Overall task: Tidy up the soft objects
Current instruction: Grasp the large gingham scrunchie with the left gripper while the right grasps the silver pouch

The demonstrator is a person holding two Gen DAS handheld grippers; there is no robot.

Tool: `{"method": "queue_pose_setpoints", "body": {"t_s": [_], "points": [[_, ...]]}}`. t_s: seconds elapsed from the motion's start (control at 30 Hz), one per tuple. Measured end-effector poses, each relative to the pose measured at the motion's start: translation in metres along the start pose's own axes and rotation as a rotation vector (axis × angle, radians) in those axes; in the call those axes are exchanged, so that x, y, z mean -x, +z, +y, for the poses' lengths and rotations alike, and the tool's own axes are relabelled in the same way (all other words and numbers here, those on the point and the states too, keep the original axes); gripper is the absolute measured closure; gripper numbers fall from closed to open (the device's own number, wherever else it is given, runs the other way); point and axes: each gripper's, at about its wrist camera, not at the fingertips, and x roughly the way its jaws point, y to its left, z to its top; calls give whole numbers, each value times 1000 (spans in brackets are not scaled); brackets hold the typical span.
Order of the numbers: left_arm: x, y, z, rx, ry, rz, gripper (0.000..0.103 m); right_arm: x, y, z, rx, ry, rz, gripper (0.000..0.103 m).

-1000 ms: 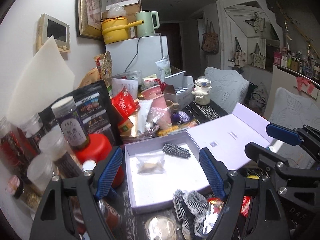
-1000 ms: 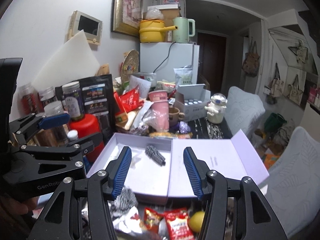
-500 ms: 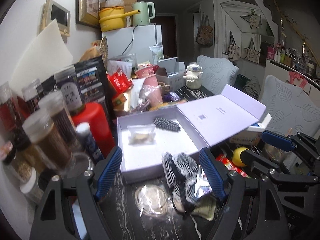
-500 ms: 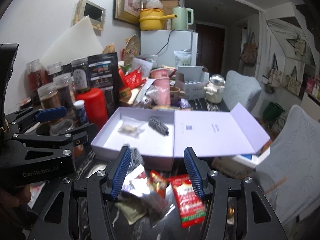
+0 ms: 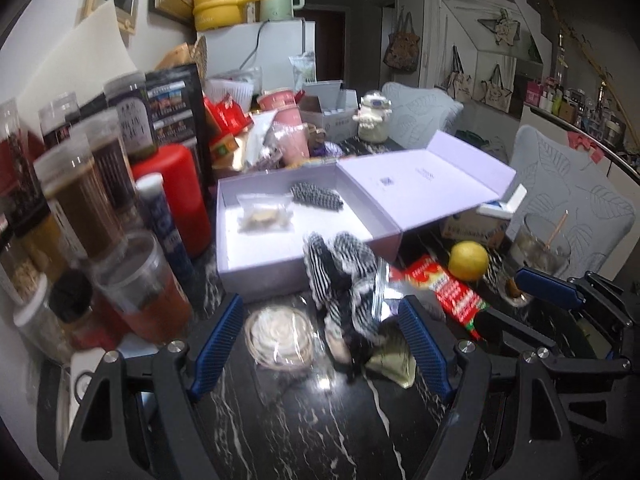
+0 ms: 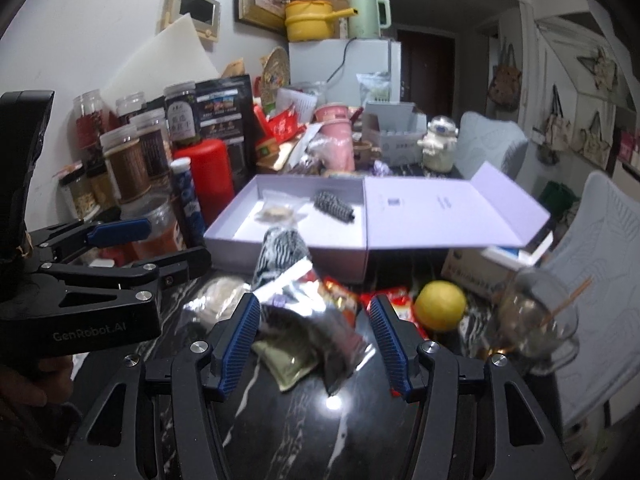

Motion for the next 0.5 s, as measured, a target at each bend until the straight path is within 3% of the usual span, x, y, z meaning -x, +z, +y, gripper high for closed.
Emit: {"method": "queue_pose_setpoints", "body": {"t_s": [0.1, 0.5], "points": [[-4, -10, -1, 7, -7, 13, 24, -4, -9, -2, -15, 14, 12, 36], [-27, -35, 6, 33, 14, 66, 24, -36, -30, -13, -25, 37, 73, 30]]}}
